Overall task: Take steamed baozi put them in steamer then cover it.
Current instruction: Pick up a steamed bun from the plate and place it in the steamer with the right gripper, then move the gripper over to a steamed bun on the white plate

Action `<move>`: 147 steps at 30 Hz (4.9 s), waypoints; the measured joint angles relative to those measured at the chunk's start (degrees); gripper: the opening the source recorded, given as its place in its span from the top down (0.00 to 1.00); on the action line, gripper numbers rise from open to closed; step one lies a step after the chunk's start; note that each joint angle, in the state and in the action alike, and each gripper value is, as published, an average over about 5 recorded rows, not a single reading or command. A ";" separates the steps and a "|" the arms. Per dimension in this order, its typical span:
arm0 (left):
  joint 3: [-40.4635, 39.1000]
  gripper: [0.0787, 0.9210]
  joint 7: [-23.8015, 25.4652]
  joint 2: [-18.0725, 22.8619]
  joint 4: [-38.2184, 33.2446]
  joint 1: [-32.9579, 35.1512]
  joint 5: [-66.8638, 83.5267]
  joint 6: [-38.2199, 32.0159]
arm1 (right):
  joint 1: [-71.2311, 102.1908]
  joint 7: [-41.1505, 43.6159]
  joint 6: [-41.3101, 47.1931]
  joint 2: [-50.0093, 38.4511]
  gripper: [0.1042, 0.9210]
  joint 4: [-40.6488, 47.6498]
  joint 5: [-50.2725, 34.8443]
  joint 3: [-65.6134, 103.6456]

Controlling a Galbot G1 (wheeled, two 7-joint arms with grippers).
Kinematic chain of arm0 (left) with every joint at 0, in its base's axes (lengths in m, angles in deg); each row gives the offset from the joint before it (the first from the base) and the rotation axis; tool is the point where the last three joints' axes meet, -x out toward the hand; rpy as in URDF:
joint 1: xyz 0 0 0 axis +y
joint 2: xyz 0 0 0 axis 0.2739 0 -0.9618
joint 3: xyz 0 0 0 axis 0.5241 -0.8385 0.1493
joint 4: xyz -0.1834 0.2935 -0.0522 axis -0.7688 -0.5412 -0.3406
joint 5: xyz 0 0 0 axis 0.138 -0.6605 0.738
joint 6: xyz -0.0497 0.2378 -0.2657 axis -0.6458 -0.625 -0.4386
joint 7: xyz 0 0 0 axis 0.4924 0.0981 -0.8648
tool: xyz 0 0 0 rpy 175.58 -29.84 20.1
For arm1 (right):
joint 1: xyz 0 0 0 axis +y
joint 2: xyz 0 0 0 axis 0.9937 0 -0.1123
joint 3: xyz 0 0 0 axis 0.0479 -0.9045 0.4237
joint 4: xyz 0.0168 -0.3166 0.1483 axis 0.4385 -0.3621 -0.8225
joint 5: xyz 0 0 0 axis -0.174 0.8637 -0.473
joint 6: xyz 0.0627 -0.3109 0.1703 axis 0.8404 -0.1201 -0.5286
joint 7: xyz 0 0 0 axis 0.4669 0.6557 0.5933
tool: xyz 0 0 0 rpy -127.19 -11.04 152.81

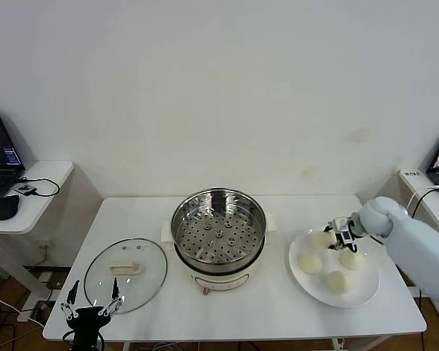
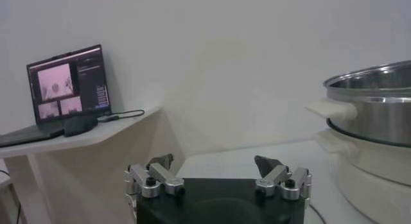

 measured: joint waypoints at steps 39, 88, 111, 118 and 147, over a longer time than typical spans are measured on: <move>0.94 0.12 0.50 -2.55 2.46 -0.94 3.09 -1.86 | -37.59 -4.01 -14.59 29.98 0.43 5.38 -17.25 -39.57; 1.18 0.12 0.66 -2.85 1.81 -1.17 3.55 -1.83 | -43.48 -2.17 -8.15 23.77 0.12 -4.09 -17.67 -44.38; 2.65 0.12 1.08 -5.91 2.71 -3.29 5.42 -0.23 | -31.90 -0.20 8.23 -7.57 0.12 -19.20 -17.67 -37.53; 3.29 0.12 1.17 -5.84 2.73 -3.44 5.54 0.23 | -21.45 -0.80 9.01 -8.85 0.12 -18.21 -14.57 -31.35; 4.95 0.12 1.27 -5.74 2.76 -2.88 5.85 0.43 | -3.52 -3.26 9.07 -1.46 0.28 -8.12 -8.25 -19.89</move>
